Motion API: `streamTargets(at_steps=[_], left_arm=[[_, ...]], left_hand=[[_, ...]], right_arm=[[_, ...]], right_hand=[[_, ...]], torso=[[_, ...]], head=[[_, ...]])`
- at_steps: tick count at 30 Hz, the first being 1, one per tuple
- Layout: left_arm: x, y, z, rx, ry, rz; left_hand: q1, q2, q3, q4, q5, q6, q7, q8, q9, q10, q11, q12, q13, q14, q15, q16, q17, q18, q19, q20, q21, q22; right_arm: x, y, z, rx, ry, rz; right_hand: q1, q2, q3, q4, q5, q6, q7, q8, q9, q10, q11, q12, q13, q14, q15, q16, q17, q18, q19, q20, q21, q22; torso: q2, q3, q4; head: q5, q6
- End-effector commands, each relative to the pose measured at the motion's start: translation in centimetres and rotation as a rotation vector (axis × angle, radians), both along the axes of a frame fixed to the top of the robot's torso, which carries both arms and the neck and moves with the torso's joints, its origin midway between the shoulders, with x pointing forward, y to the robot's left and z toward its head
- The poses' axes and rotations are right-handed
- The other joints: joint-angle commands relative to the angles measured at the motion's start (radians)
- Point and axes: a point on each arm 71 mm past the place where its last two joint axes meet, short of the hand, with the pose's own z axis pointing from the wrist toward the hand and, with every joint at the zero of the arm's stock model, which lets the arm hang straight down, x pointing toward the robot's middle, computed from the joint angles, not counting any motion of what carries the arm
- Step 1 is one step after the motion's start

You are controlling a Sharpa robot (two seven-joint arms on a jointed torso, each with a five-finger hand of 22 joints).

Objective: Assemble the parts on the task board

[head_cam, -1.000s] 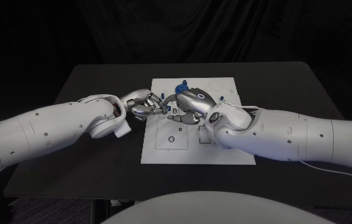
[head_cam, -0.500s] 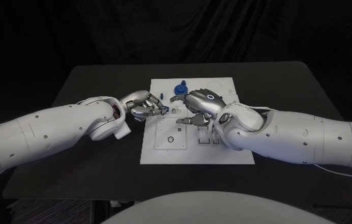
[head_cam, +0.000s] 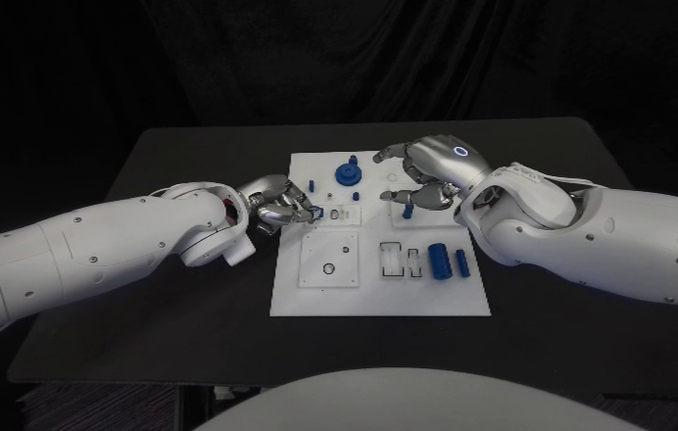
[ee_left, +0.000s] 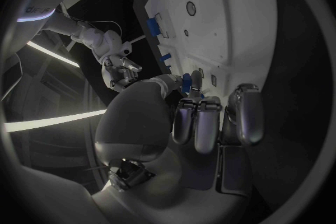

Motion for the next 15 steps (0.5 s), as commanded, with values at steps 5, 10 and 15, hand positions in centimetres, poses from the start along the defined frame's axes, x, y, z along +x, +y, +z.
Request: streamTargets(at_steps=[5,10,15], left_arm=[[1.5,-0.8,1.2,0.205,0.066,0.058],[2.2,-2.1,1.9,0.259,0.068,0.085],[2.4,-3.4,2.1,0.319,0.058,0.079]], left_hand=[[-0.019,-0.01,0.052,-0.04,-0.01,0.066,-0.059,-0.004,-0.003,0.087,-0.009,0.002,0.247,0.106,-0.011,0.003,0.263,0.004,0.015,-0.001,0.005,0.106],[-0.029,-0.011,0.075,-0.058,-0.014,0.067,-0.059,-0.01,-0.004,0.089,-0.012,0.003,0.248,0.106,-0.014,0.003,0.263,0.004,0.021,-0.005,0.005,0.107],[-0.061,-0.011,0.099,-0.072,-0.041,0.073,-0.062,-0.017,-0.004,0.087,-0.014,0.0,0.245,0.106,-0.018,0.003,0.263,0.003,0.03,-0.009,0.004,0.108]], right_arm=[[-0.3,-1.6,1.6,-0.015,0.01,-0.073],[-0.6,-3.1,2.1,-0.016,0.01,-0.112],[-0.5,-4.3,2.2,-0.016,0.005,-0.145]], right_hand=[[-0.004,0.017,0.009,0.002,0.019,0.016,-0.001,0.008,-0.004,0.025,0.004,-0.009,0.173,0.058,0.006,-0.007,0.066,0.01,0.019,0.006,-0.009,0.198],[0.002,0.019,0.012,0.0,0.042,0.002,-0.005,0.0,-0.014,0.019,-0.003,-0.014,0.164,0.058,0.0,-0.01,0.062,0.01,0.019,0.002,-0.011,0.197],[0.004,0.019,0.014,0.0,0.05,-0.001,-0.007,-0.002,-0.017,0.016,-0.004,-0.017,0.16,0.058,-0.001,-0.01,0.061,0.011,0.019,0.001,-0.013,0.197]], torso=[[-0.004,0.0051,-0.0086],[-0.007,0.0131,-0.0207],[-0.01,0.0224,-0.0288]], head=[[0.011,0.0],[0.016,0.0],[0.021,0.0]])
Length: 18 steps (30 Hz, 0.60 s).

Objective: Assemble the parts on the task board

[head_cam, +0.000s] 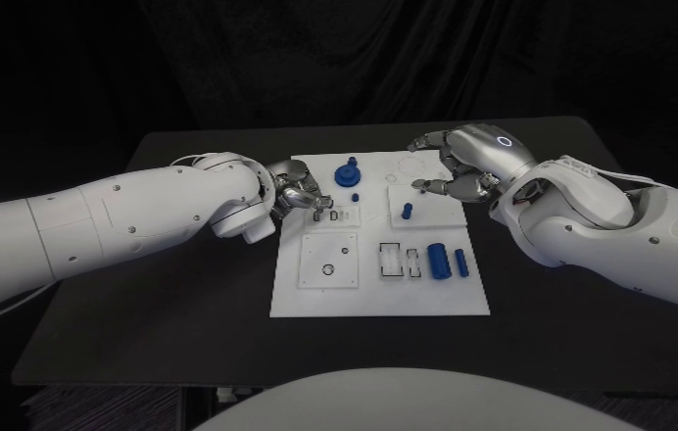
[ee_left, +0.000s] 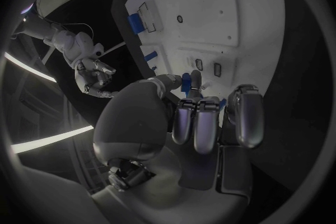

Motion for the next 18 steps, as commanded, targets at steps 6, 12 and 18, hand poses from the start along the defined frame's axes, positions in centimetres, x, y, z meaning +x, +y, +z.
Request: streamTargets(at_steps=[6,12,18], left_arm=[[0.1,-1.1,-0.1,0.114,0.013,0.017],[0.2,-1.8,-0.1,0.125,0.013,0.019],[0.2,-2.2,-0.2,0.128,0.013,0.021]], left_hand=[[-0.019,0.007,0.043,-0.035,-0.024,0.056,-0.051,-0.008,-0.001,0.089,-0.009,0.004,0.248,0.102,-0.008,0.003,0.263,0.002,0.011,-0.001,0.003,0.11],[-0.025,0.007,0.048,-0.038,-0.025,0.057,-0.051,-0.01,-0.002,0.089,-0.009,0.003,0.247,0.102,-0.009,0.003,0.263,0.001,0.014,-0.002,0.006,0.113],[-0.029,0.008,0.051,-0.04,-0.026,0.059,-0.052,-0.011,-0.002,0.09,-0.01,0.005,0.249,0.102,-0.01,0.003,0.263,0.0,0.016,-0.003,0.006,0.113]], right_arm=[[0.4,-1.1,0.0,-0.01,0.003,-0.06],[0.6,-1.7,-0.2,-0.015,0.001,-0.076],[0.7,-2.0,-0.4,-0.016,0.004,-0.084]], right_hand=[[0.006,0.009,0.008,0.002,0.016,-0.01,-0.004,-0.009,-0.005,0.016,-0.006,-0.007,0.16,0.058,-0.003,-0.003,0.061,0.01,0.02,-0.001,-0.004,0.198],[0.007,0.01,0.009,0.002,0.023,-0.009,-0.006,-0.008,-0.007,0.015,-0.008,-0.008,0.159,0.058,-0.005,-0.006,0.057,0.011,0.019,-0.002,-0.006,0.197],[0.008,0.013,0.012,0.002,0.036,-0.004,-0.007,-0.006,-0.009,0.015,-0.011,-0.008,0.158,0.058,-0.007,-0.007,0.055,0.011,0.019,-0.005,-0.007,0.197]], torso=[[-0.007,0.0214,-0.0105],[-0.009,0.0303,-0.0052],[-0.008,0.0368,-0.0123]], head=[[0.004,0.0],[0.0,0.0],[0.001,0.0]])
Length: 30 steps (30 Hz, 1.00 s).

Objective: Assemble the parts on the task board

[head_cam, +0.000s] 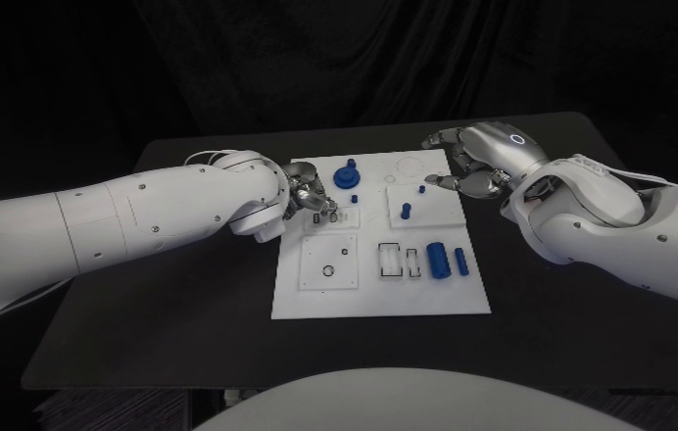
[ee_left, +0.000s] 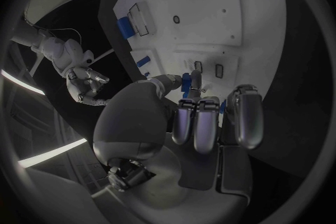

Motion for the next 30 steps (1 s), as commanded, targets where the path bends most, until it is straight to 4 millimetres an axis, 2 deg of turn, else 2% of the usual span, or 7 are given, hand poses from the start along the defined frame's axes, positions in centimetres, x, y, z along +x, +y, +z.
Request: streamTargets(at_steps=[1,4,5,8,11,22,30], left_arm=[[0.0,-0.1,0.0,0.016,0.0,0.008],[0.0,-0.2,-0.1,0.017,0.001,0.01],[0.1,-0.2,-0.1,0.019,0.003,0.01],[0.1,-0.1,-0.2,0.023,0.007,0.011],[0.1,-0.1,-0.4,0.026,0.012,0.012],[-0.1,0.2,-1.4,0.029,0.029,0.018],[-0.2,0.1,-1.9,0.007,0.022,0.008]], left_hand=[[-0.008,0.005,0.038,-0.032,-0.004,0.056,-0.054,-0.007,-0.001,0.088,-0.005,0.005,0.249,0.106,-0.006,0.003,0.263,0.0,0.005,0.001,0.006,0.114],[-0.012,0.006,0.042,-0.035,-0.004,0.058,-0.054,-0.008,-0.001,0.088,-0.005,0.005,0.249,0.106,-0.007,0.003,0.263,0.0,0.006,0.0,0.006,0.114],[-0.012,0.007,0.043,-0.035,-0.004,0.058,-0.054,-0.008,-0.001,0.088,-0.006,0.005,0.249,0.106,-0.007,0.003,0.263,0.0,0.006,0.0,0.006,0.113],[-0.014,0.007,0.045,-0.037,-0.004,0.058,-0.054,-0.009,-0.002,0.088,-0.006,0.006,0.249,0.106,-0.007,0.003,0.263,0.0,0.008,0.0,0.007,0.114],[-0.018,0.008,0.048,-0.038,-0.005,0.06,-0.054,-0.01,-0.002,0.089,-0.006,0.006,0.249,0.106,-0.007,0.003,0.263,0.0,0.008,-0.001,0.005,0.114],[-0.028,0.008,0.051,-0.038,-0.008,0.062,-0.054,-0.012,-0.003,0.088,-0.006,0.005,0.248,0.106,-0.008,0.003,0.263,0.001,0.008,-0.001,0.003,0.112],[-0.033,0.008,0.051,-0.038,-0.01,0.063,-0.055,-0.013,-0.004,0.086,-0.006,0.003,0.247,0.106,-0.008,0.003,0.263,0.001,0.007,-0.001,0.001,0.111]], right_arm=[[0.0,-0.2,-0.1,0.001,0.001,-0.019],[0.0,-0.1,-0.1,0.006,-0.003,-0.016],[0.0,-0.1,0.0,0.008,-0.005,-0.015],[0.0,-0.1,0.0,0.009,-0.007,-0.016],[0.0,-0.1,-0.1,0.006,-0.003,-0.018],[0.0,-0.1,-0.2,0.007,-0.001,-0.018],[0.1,0.0,-0.3,0.002,0.004,-0.017]], right_hand=[[0.004,0.009,0.006,0.002,0.003,-0.001,-0.004,-0.001,-0.001,0.012,-0.007,-0.004,0.158,0.058,-0.007,-0.007,0.055,0.011,0.019,-0.005,-0.007,0.196],[0.004,0.009,0.006,0.002,0.003,-0.001,-0.004,-0.001,-0.001,0.012,-0.007,-0.004,0.158,0.058,-0.007,-0.007,0.055,0.011,0.019,-0.005,-0.007,0.196],[0.004,0.01,0.007,0.002,0.006,0.001,-0.004,0.0,-0.002,0.012,-0.007,-0.004,0.158,0.058,-0.008,-0.007,0.055,0.011,0.019,-0.005,-0.008,0.196],[0.004,0.01,0.007,0.002,0.006,0.001,-0.004,0.0,-0.002,0.012,-0.007,-0.004,0.158,0.058,-0.008,-0.008,0.054,0.011,0.019,-0.005,-0.008,0.196],[0.005,0.01,0.008,0.002,0.013,0.002,-0.003,0.001,-0.003,0.012,-0.007,-0.004,0.159,0.058,-0.008,-0.007,0.055,0.011,0.019,-0.006,-0.008,0.196],[0.009,0.013,0.012,0.001,0.032,0.012,0.0,0.006,-0.006,0.014,-0.004,-0.004,0.159,0.059,-0.007,-0.008,0.053,0.011,0.02,-0.006,-0.009,0.195],[0.01,0.014,0.014,0.0,0.04,0.014,0.001,0.007,-0.007,0.013,-0.003,-0.004,0.158,0.058,-0.006,-0.009,0.052,0.011,0.02,-0.006,-0.01,0.195]], torso=[[0.001,0.0062,-0.0035],[0.001,0.0089,-0.0024],[0.0,0.0071,-0.0006],[0.001,0.0107,-0.0019],[0.001,0.0119,-0.0014],[-0.001,0.0062,0.0011],[0.0,0.0073,0.0008]], head=[[0.0,0.0],[0.0,0.0],[-0.002,0.0],[-0.003,0.0],[-0.005,0.0],[-0.01,0.0],[-0.01,0.0]])
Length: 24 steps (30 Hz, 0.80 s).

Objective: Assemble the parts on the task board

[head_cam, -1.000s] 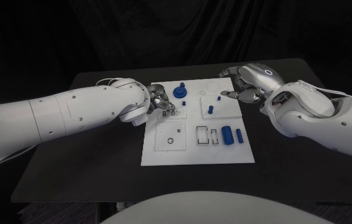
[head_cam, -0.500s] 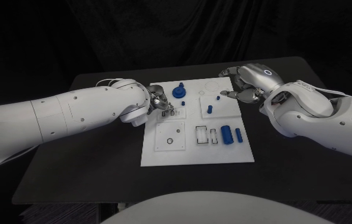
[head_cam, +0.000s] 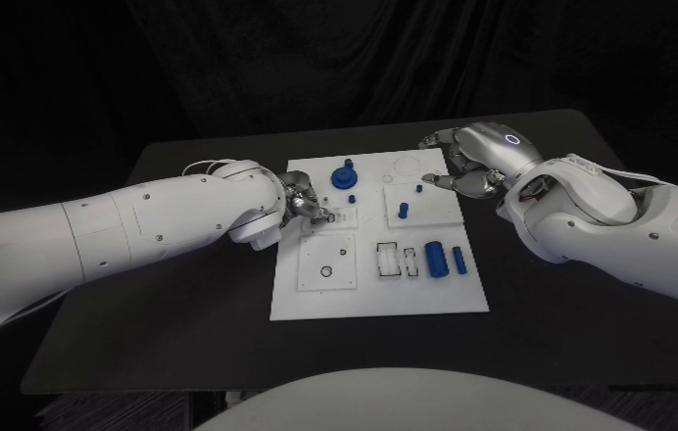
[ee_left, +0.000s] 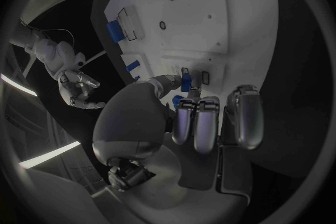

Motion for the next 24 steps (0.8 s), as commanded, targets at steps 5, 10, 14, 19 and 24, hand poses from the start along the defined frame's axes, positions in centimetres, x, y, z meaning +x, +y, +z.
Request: streamTargets(at_steps=[5,10,14,19,24], left_arm=[[-0.16,-0.46,-0.31,-0.033,-0.012,-0.021],[-0.22,-0.48,-0.51,-0.036,-0.01,-0.022],[-0.27,-0.56,-0.61,-0.037,-0.008,-0.028],[-0.33,-0.69,-0.71,-0.036,0.0,-0.036],[-0.32,-0.75,-0.8,-0.033,0.005,-0.04]], left_hand=[[-0.004,0.009,0.028,-0.02,-0.001,0.056,-0.055,-0.006,-0.001,0.087,-0.006,0.003,0.247,0.106,-0.008,0.003,0.263,0.001,0.008,-0.001,0.002,0.112],[-0.008,0.009,0.029,-0.02,-0.004,0.056,-0.055,-0.007,-0.001,0.085,-0.006,0.001,0.246,0.106,-0.008,0.003,0.263,0.001,0.007,-0.001,0.0,0.11],[-0.011,0.009,0.03,-0.021,-0.007,0.056,-0.055,-0.008,-0.002,0.084,-0.006,0.0,0.245,0.106,-0.008,0.003,0.263,0.002,0.007,-0.001,-0.002,0.11],[-0.013,0.009,0.03,-0.022,-0.009,0.056,-0.054,-0.009,-0.002,0.084,-0.006,-0.001,0.245,0.106,-0.008,0.003,0.263,0.002,0.007,-0.001,-0.002,0.109],[-0.018,0.01,0.031,-0.022,-0.013,0.055,-0.054,-0.011,-0.002,0.082,-0.006,-0.003,0.243,0.106,-0.008,0.003,0.263,0.002,0.006,-0.001,-0.005,0.108]], right_arm=[[-0.05,0.02,-0.06,0.001,0.002,-0.012],[-0.04,-0.02,-0.08,-0.001,0.005,-0.014],[0.01,0.0,-0.13,-0.004,0.008,-0.016],[0.09,0.12,-0.2,-0.009,0.013,-0.015],[0.16,0.16,-0.27,-0.013,0.021,-0.017]], right_hand=[[0.005,0.009,0.011,-0.001,0.012,0.014,0.0,0.01,-0.002,0.015,-0.003,-0.004,0.16,0.058,-0.006,-0.007,0.049,0.011,0.019,-0.006,-0.008,0.195],[0.007,0.01,0.013,-0.002,0.019,0.02,0.0,0.013,-0.003,0.015,-0.002,-0.004,0.16,0.058,-0.005,-0.007,0.049,0.011,0.019,-0.005,-0.008,0.195],[0.008,0.01,0.014,-0.002,0.021,0.021,0.0,0.013,-0.003,0.016,-0.002,-0.003,0.161,0.058,-0.005,-0.007,0.049,0.011,0.019,-0.005,-0.009,0.195],[0.009,0.011,0.015,-0.002,0.022,0.023,0.0,0.014,-0.003,0.015,-0.002,-0.003,0.16,0.058,-0.005,-0.008,0.048,0.012,0.019,-0.005,-0.01,0.195],[0.009,0.011,0.015,-0.002,0.022,0.023,0.0,0.014,-0.003,0.015,-0.002,-0.003,0.16,0.058,-0.005,-0.008,0.048,0.012,0.019,-0.005,-0.01,0.195]], torso=[[0.0,0.0002,0.0006],[-0.001,0.0002,0.0004],[0.0,-0.0005,0.0001],[-0.001,0.0002,-0.0001],[-0.001,0.0003,0.0006]], head=[[0.002,0.0],[0.003,0.0],[0.003,0.0],[0.004,0.0],[0.004,0.0]])
